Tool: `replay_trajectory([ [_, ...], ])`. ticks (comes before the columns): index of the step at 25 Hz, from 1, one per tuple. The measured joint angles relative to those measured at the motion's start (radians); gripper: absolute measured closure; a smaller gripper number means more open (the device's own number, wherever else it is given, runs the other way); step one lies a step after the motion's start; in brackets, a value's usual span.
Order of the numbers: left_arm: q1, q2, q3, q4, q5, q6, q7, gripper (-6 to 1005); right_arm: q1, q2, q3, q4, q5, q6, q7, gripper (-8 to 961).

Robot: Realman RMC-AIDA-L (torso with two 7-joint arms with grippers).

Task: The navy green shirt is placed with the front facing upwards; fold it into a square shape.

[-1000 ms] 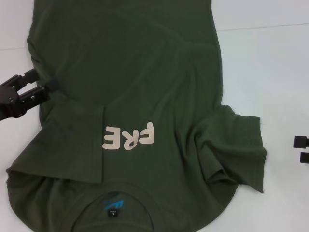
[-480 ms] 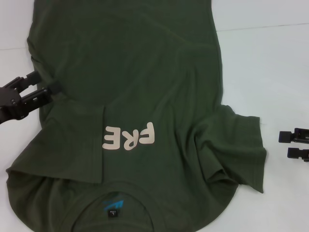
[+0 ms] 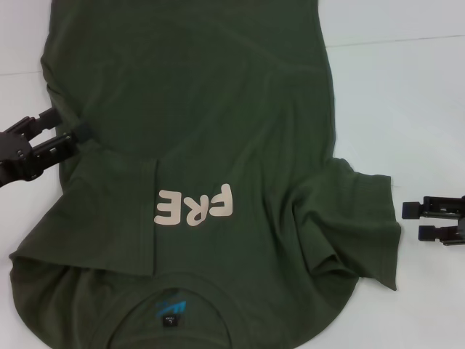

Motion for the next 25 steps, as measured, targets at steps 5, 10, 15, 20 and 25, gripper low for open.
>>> replay_trajectory([
  [5,0.0,0.0,-0.001,0.0,0.0,0.0,0.0,96,0.009,0.001,-0.013,-0.001,-0.011,0.01,0.008,13],
  [10,0.0,0.0,-0.002,0.0,0.0,-0.001,0.0,95,0.014,0.004,-0.014,-0.003,-0.019,0.04,0.01,13],
  [15,0.0,0.001,-0.006,0.0,-0.004,-0.002,0.0,96,0.021,0.013,-0.015,-0.004,-0.021,0.058,0.005,13],
  [20,-0.001,0.001,-0.003,0.0,-0.006,-0.01,0.0,95,0.026,0.02,-0.034,-0.001,-0.023,0.078,0.004,13],
  [25,-0.002,0.002,-0.001,0.0,-0.008,-0.015,0.002,96,0.031,0.027,-0.038,0.001,-0.023,0.094,0.007,13],
])
